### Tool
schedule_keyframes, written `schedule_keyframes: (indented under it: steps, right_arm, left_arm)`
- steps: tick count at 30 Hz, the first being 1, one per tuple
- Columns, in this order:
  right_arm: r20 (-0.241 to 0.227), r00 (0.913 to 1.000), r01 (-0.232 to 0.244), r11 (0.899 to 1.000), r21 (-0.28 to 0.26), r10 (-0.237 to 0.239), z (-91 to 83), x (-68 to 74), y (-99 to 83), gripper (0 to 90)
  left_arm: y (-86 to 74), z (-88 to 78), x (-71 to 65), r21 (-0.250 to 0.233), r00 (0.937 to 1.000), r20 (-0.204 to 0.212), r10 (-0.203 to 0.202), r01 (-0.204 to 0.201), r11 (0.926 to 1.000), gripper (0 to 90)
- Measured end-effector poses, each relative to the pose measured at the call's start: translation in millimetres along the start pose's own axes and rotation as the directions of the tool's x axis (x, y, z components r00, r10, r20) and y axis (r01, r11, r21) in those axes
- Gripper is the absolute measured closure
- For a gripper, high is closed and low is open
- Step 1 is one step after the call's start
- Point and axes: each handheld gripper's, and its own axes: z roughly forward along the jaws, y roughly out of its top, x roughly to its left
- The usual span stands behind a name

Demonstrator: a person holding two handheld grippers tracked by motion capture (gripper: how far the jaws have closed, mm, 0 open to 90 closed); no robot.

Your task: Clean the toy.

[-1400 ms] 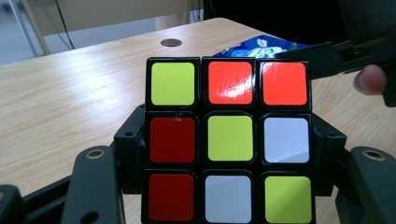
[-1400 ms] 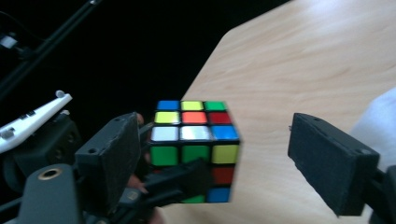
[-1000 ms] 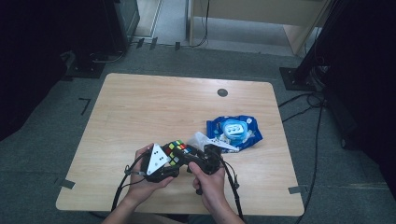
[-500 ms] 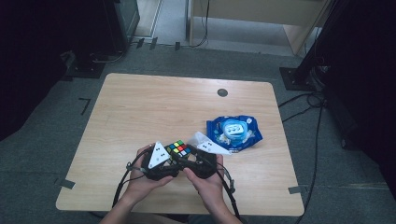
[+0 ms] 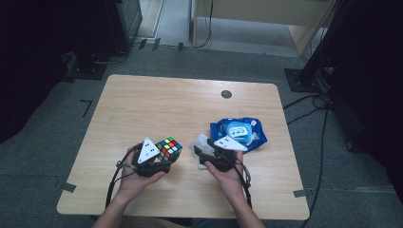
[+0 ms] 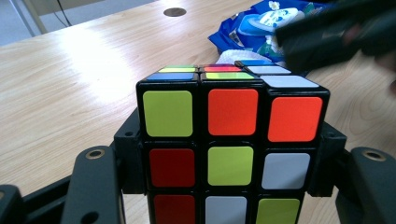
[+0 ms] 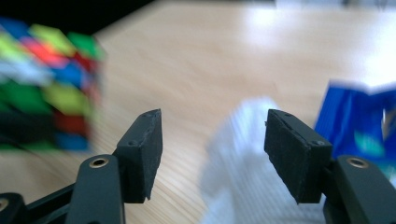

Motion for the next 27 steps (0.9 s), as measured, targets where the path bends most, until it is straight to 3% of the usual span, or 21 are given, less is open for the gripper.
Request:
schedule_keyframes:
  steps: [4,11,21,24,27]
  right_arm:
    - [0.084,0.994,0.063,0.995,0.081,-0.07,20.7,-0.3,-18.8,41.2]
    - [0.117,0.9911,0.04,0.981,0.189,-0.063,33.4,-10.4,-30.4,56.0]
    - [0.139,0.9889,0.024,0.982,0.186,-0.051,27.6,-18.0,-31.8,88.1]
    - [0.094,0.9945,0.033,0.989,0.142,-0.047,22.2,-14.0,-29.1,88.9]
    - [0.046,0.9977,0.047,0.997,0.066,-0.05,11.4,-4.2,-18.0,88.9]
  left_arm:
    - [-0.4,1.1,-1.6,0.006,1.0,-0.001,0.008,-0.008,0.9999,33.8]
    - [-0.8,1.0,-1.9,0.008,1.0,0.001,0.009,-0.009,0.9999,33.8]
    - [-1.1,2.8,-5.8,0.01,0.9998,0.012,0.018,-0.018,0.9998,33.9]
    - [-1.5,4.2,-7.4,0.013,0.9996,0.017,0.024,-0.024,0.9996,33.9]
    - [-1.6,4.7,-7.9,0.012,0.9994,0.021,0.028,-0.028,0.9995,33.9]
